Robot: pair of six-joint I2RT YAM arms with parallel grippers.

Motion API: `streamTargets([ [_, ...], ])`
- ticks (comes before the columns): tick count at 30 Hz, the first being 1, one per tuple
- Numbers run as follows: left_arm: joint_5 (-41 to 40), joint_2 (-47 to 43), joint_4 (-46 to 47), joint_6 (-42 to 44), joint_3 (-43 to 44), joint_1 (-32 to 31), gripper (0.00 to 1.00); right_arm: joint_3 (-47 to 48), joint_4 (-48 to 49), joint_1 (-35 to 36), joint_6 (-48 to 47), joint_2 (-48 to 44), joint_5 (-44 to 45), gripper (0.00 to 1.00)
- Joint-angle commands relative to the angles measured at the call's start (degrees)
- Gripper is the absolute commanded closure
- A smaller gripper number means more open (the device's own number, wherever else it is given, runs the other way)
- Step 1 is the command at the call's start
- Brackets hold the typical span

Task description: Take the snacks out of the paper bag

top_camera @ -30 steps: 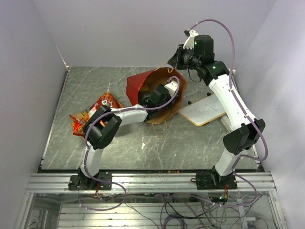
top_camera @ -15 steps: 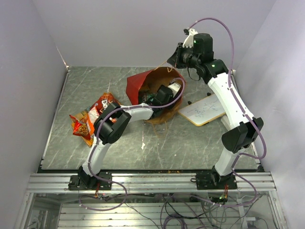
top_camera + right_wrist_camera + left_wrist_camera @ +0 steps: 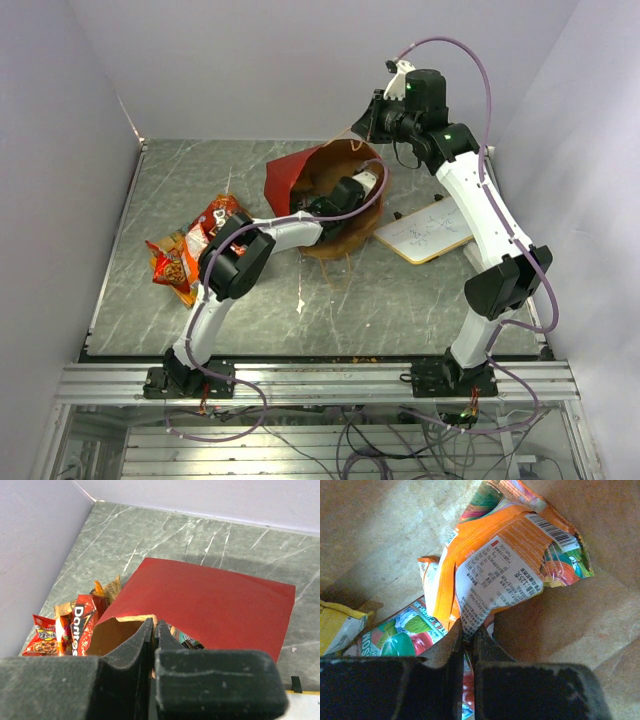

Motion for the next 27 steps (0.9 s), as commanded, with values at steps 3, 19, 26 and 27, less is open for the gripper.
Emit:
streamTargets([
  [3,0.66,-4.80,-5.90,-4.42,1.69,0.32,0.88,0.01,1.73,-0.36,0.67,-0.43,1.18,1.00],
  [19,8.14,-24.11,-22.87,-14.18,-5.73,0.31,0.93,-1.30,5.48,-0.50,-1.94,-0.77,4.65,1.00],
  [26,9.19,-35.91,-28.96,-18.48,-8.44,0.35,0.93,-3.24,6.90,-0.62,-1.61,-1.18,4.77,1.00],
  [27,8.59,-36.99,-30.44,-19.26,-7.90,0.30,0.93,-3.58,7.05,-0.68,-1.60,-1.28,4.84,1.00],
])
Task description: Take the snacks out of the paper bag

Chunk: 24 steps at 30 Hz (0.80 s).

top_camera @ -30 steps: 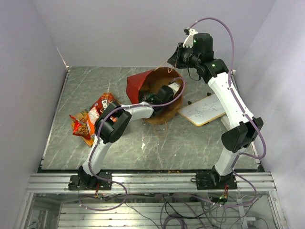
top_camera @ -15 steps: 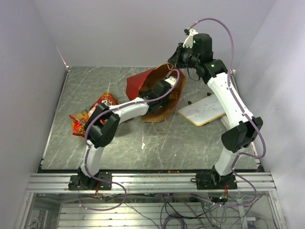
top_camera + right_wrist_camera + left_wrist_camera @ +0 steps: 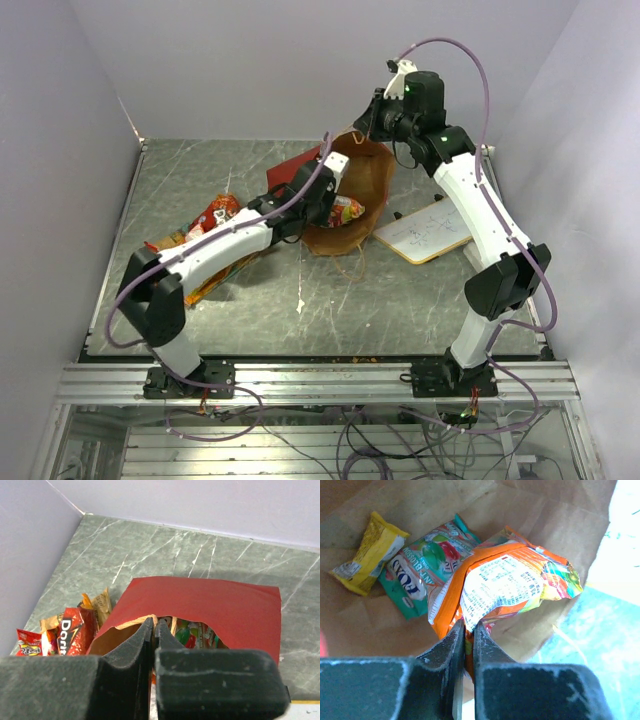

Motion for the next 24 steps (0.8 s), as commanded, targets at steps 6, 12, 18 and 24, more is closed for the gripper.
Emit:
streamTargets([
  [6,-7.00,-11.52,-10.88,-7.22,4.50,0.24,0.93,-2.67,2.85,-0.88,-0.55,-1.53,2.04,1.00],
  [12,-14.44,-17.08,-17.39,-9.67,7.01,0.63,0.93,-2.42,2.72,-0.90,-0.35,-1.23,2.13,1.00],
  [18,-26.11,-24.70,-23.21,-13.71,6.16,1.01,0.93,-2.25,2.33,-0.90,-0.54,-1.09,2.07,1.00],
  [24,-37.95,-30.51,-29.45,-19.71,6.17,1.21,0.93,-3.64,2.37,-0.95,-0.52,-1.61,2.06,1.00],
])
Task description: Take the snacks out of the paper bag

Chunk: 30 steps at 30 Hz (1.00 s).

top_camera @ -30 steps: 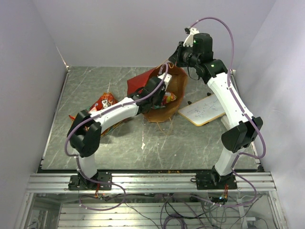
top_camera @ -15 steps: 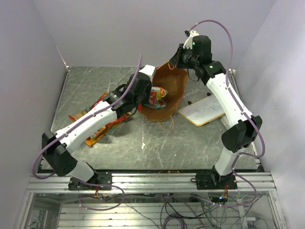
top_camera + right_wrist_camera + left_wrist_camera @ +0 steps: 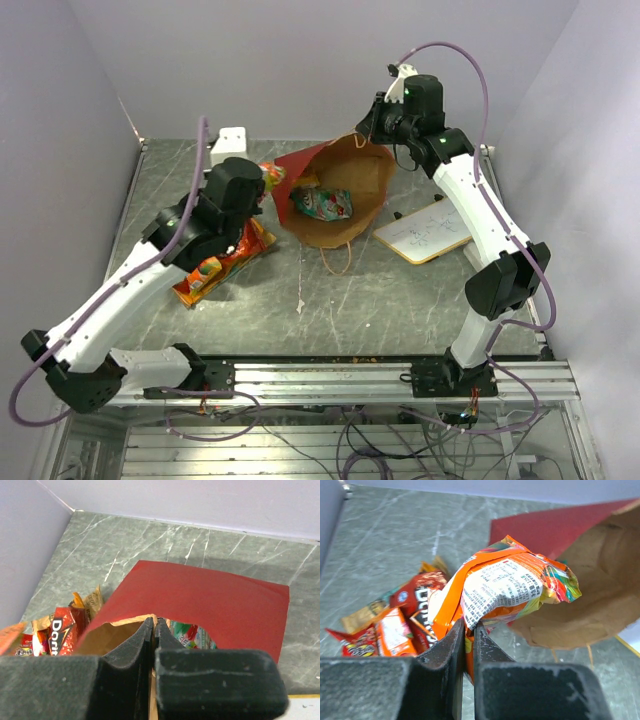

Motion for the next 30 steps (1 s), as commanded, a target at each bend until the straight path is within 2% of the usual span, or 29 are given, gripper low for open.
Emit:
streamTargets([
  [1,-10.33,-4.52,-2.79,-4.39,1.54,0.47,0.93,-1.44,1.33,-0.32,-0.50,-1.70,1.10,1.00],
  [4,-12.31,-5.06,-5.11,-6.69,2.15,0.57,0.93,-1.62,1.14,-0.35,-0.42,-1.62,0.86,1.00],
  [8,-15.99,-1.69,-15.78,-14.93,3.45,4.35,0.93,-1.60,1.16,-0.32,-0.33,-1.71,0.70,1.00],
  [10,-12.65,0.55,-20.94,-19.66,4.34,11.08,0.93,-1.49,1.05,-0.31,-0.41,-1.79,0.73,1.00],
  [12,-6.86,2.25,-21.97,-19.90,4.12,17.89,0.93,-1.78,1.12,-0.31,-0.41,-1.92,0.81,1.00],
  [14,-4.69,4.87,-25.78,-22.77,5.21,22.33,0.93,-1.90,1.09,-0.32,-0.41,-2.07,0.81,1.00],
  [18,0.79,10.90,-35.89,-32.07,8.43,28.06,0.93,-1.84,1.05,-0.34,-0.41,-2.20,0.79,1.00],
  [20,4.04,11.72,-37.96,-36.75,7.85,29.33,0.93,-1.75,1.05,-0.32,-0.41,-2.23,0.82,1.00],
  [23,9.12,9.85,-33.67,-40.39,2.63,32.39,0.93,-2.13,1.25,-0.33,-0.29,-2.39,0.87,1.00],
  [27,17.44,8.10,-28.50,-43.82,-4.57,39.55,0.93,-2.22,1.07,-0.35,-0.46,-2.60,0.83,1.00],
  [30,17.06,7.16,-23.51,-46.46,-6.47,41.39,0.93,-2.37,1.06,-0.32,-0.68,-2.76,1.06,1.00],
])
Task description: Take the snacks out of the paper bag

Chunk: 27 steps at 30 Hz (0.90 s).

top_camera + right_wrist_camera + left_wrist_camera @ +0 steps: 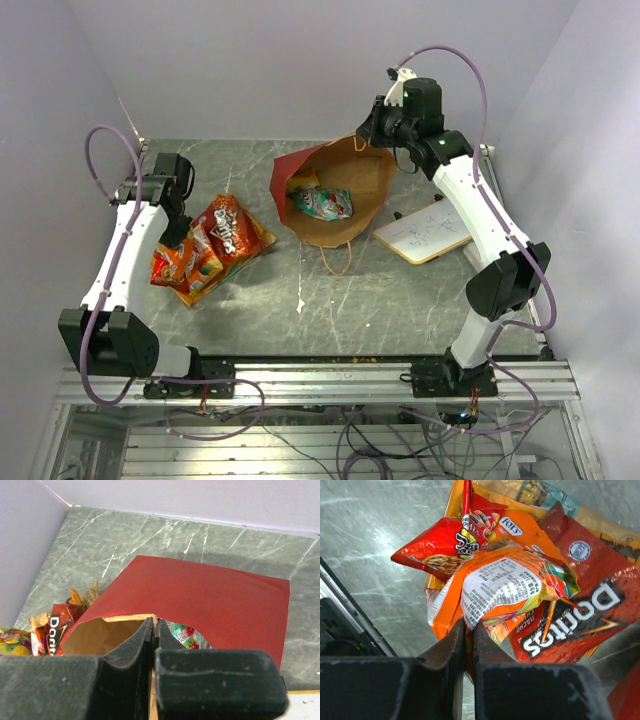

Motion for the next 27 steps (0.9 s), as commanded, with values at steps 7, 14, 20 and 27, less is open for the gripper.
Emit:
streamTargets([
  [7,5.83,1.08,10.15,-8.21,-3.05,4.49,0.93,-0.68,0.85,-0.32,-0.67,-2.41,0.68,1.00],
  [14,6.79,2.20,9.55,-10.02,-4.76,4.62,0.86,-0.80,1.03,-0.36,-0.92,-2.37,0.77,1.00],
  [20,8.05,2.05,10.36,-11.34,-9.23,6.19,0.87,-0.93,1.20,-0.38,-0.99,-2.34,0.59,1.00],
  [27,7.83,1.70,8.95,-9.69,-6.90,6.23,0.55,-1.28,1.37,-0.38,-1.11,-2.37,0.38,1.00],
])
